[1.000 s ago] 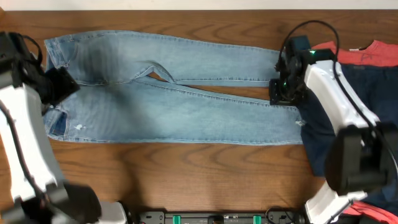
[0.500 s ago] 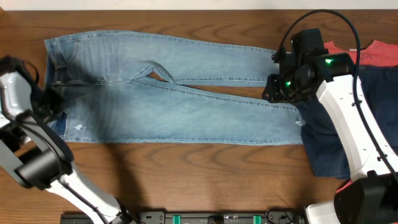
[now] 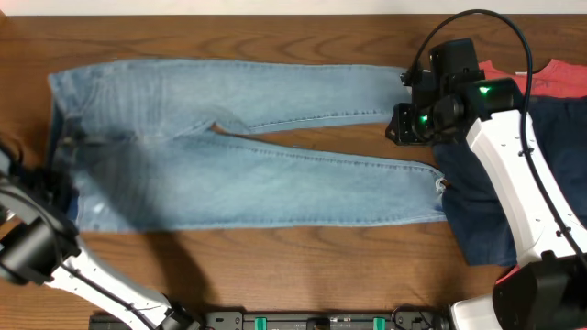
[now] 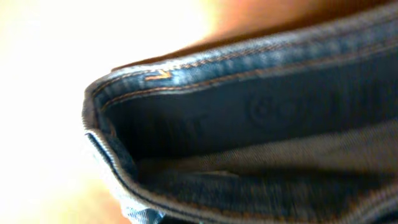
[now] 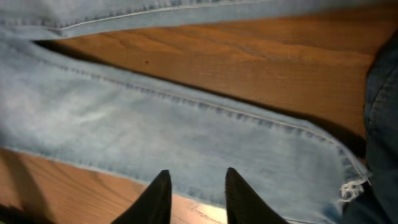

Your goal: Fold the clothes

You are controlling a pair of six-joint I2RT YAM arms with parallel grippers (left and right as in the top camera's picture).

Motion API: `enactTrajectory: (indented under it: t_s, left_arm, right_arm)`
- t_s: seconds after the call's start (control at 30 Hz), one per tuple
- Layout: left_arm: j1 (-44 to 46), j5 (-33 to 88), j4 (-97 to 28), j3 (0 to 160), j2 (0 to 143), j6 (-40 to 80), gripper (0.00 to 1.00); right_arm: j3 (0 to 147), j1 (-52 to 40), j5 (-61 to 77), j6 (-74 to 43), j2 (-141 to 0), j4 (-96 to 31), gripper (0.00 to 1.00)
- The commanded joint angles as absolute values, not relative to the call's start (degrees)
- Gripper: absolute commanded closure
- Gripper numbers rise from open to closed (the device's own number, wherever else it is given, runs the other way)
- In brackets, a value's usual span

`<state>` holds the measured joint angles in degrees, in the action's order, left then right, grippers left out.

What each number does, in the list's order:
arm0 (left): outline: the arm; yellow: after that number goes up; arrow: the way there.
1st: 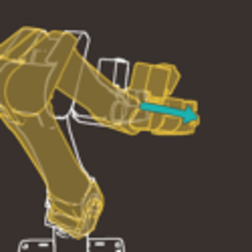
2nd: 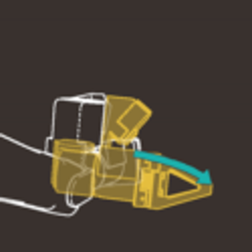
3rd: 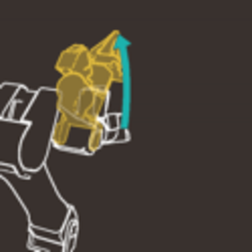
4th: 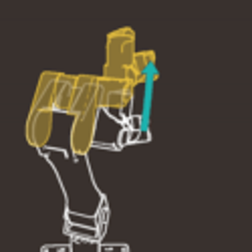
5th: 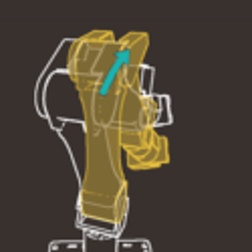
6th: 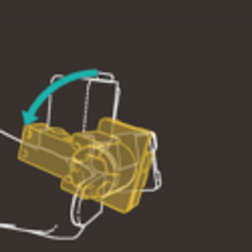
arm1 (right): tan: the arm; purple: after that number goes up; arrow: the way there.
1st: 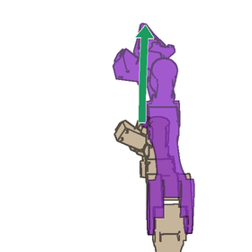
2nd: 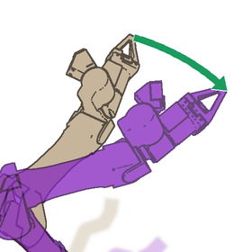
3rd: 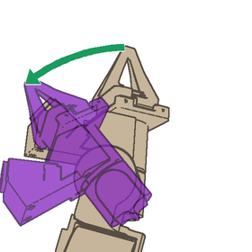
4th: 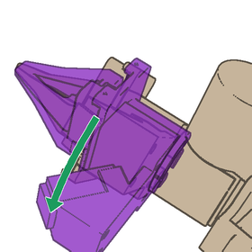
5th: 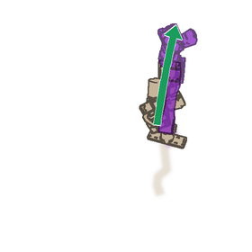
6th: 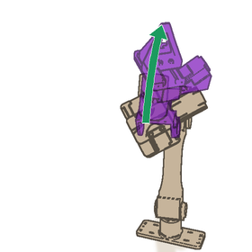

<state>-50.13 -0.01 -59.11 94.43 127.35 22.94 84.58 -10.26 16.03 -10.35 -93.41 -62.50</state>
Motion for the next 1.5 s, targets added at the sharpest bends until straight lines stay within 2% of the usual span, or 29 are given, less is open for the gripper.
enactTrajectory:
  t_s: [0.0,0.13,0.27,0.43,0.53,0.63,0.73,0.8,0.87,0.97,1.03,1.1,1.23,1.33,1.47]
  left_arm:
    - [-56.01,-6.68,-61.34,92.84,131.13,28.18,0.94]
    - [-59.42,-6.48,-63.22,92.84,131.07,28.18,0.94]
    - [-61.34,-4.23,-63.2,92.86,130.13,26.46,0.94]
    - [-60.69,9.23,-59.94,92.92,126.1,18.9,0.94]
    - [-59.0,9.87,-59.27,92.92,121.16,17.39,0.94]
    - [-56.9,9.85,-59.48,92.92,115.04,16.91,0.89]
    - [-55.07,9.74,-60.07,92.92,108.99,16.21,0.83]
    - [-53.91,7.4,-60.77,92.92,104.81,16.08,0.71]
    - [-53.23,4.21,-61.34,92.92,101.8,16.12,0.66]
    - [-53.49,1.85,-61.84,92.92,99.53,18.5,0.53]
    - [-54.19,1.89,-62.39,92.88,99.63,20.58,0.48]
    - [-55.02,1.87,-62.7,92.62,100.4,21.08,0.48]
    - [-57.08,1.89,-61.84,90.0,101.95,21.39,0.48]
    - [-59.09,1.91,-59.09,86.48,103.07,21.76,0.48]
    - [-61.65,2.31,-55.27,82.43,104.51,22.2,0.47]
  right_arm:
    - [83.99,-11.27,14.61,-12.23,-94.67,-62.52,0.69]
    - [81.89,-12.4,11.03,-15.84,-97.1,-62.83,0.6]
    - [77.28,-12.12,5.28,-22.68,-100.09,-62.61,0.56]
    - [72.42,-10.61,7.05,-23.11,-103.35,-59.16,0.57]
    - [70.89,-9.82,6.9,-23.07,-103.79,-57.74,0.55]
    - [69.06,-8.8,5.41,-23.14,-103.85,-54.89,0.51]
    - [65.56,-7.73,7.42,-23.35,-104.29,-51.2,0.6]
    - [62.04,-7.2,7.92,-24.71,-104.92,-49.01,0.69]
    - [58.96,-6.76,7.92,-25.71,-105.38,-46.39,0.78]
    - [56.03,-5.65,7.9,-26.63,-105.51,-42.35,0.82]
    - [55.92,-4.45,8.03,-26.76,-105.51,-40.42,0.83]
    - [57.08,-3.09,11.05,-25.04,-105.43,-39.94,0.8]
    - [60.51,-1.72,24.6,-14.7,-104.09,-41.58,0.62]
    - [62.72,-2.15,30.17,-10.66,-101.12,-45.34,0.56]
    - [63.4,-3.75,30.89,-10.2,-95.29,-49.52,0.52]
